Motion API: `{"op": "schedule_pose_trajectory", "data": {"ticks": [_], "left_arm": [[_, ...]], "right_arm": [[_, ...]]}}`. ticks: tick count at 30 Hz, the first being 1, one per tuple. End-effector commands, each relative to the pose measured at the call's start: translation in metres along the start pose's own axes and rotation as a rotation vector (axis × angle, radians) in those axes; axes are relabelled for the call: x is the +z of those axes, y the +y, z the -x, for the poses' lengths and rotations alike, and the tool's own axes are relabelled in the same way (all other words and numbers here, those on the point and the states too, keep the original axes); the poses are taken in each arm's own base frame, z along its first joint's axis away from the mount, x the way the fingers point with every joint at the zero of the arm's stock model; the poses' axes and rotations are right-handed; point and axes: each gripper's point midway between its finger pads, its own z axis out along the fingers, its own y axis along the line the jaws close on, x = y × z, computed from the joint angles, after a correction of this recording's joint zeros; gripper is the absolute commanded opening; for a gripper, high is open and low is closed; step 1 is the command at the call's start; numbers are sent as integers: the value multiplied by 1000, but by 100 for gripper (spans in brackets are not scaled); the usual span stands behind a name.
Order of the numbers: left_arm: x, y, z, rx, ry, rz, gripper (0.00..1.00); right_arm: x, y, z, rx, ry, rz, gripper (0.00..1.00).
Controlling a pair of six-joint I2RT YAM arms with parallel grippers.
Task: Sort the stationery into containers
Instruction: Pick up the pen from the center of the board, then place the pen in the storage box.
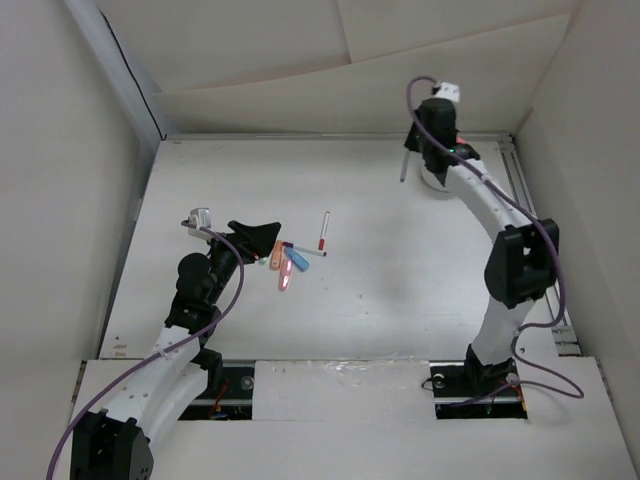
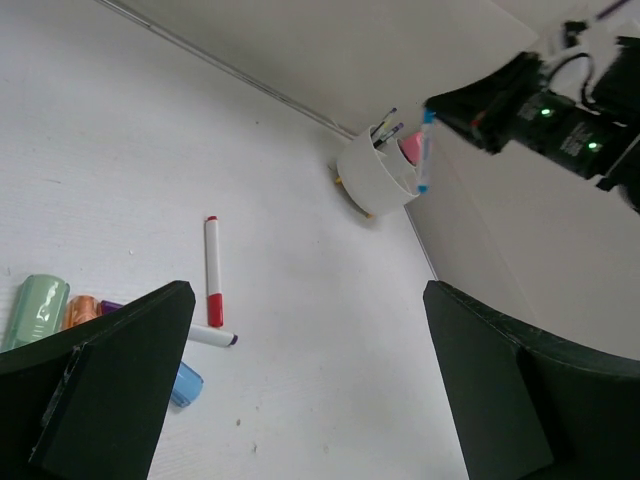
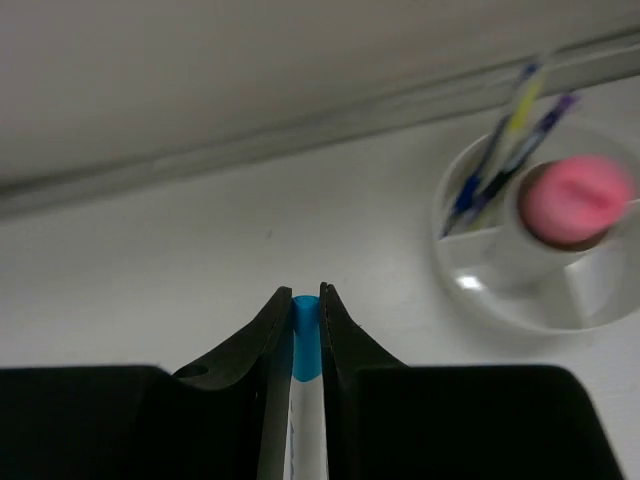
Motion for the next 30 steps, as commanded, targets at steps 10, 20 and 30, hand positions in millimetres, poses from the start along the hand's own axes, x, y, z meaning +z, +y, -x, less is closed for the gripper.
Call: {"op": "schedule_pose_trajectory", "data": {"ticks": [10,20,30], "left_arm": [[3,-9,5,-5,-19,-42,100],[12,-4,2,-6,-12,-36,100],[16,0,-2,-6,-11,-35,100]], "right_arm": [[-27,-166,160,246,-521,-374,0],[7,-225,178,149,-613,-575,0],[51,-244,176,112,-625,-616,0]]}}
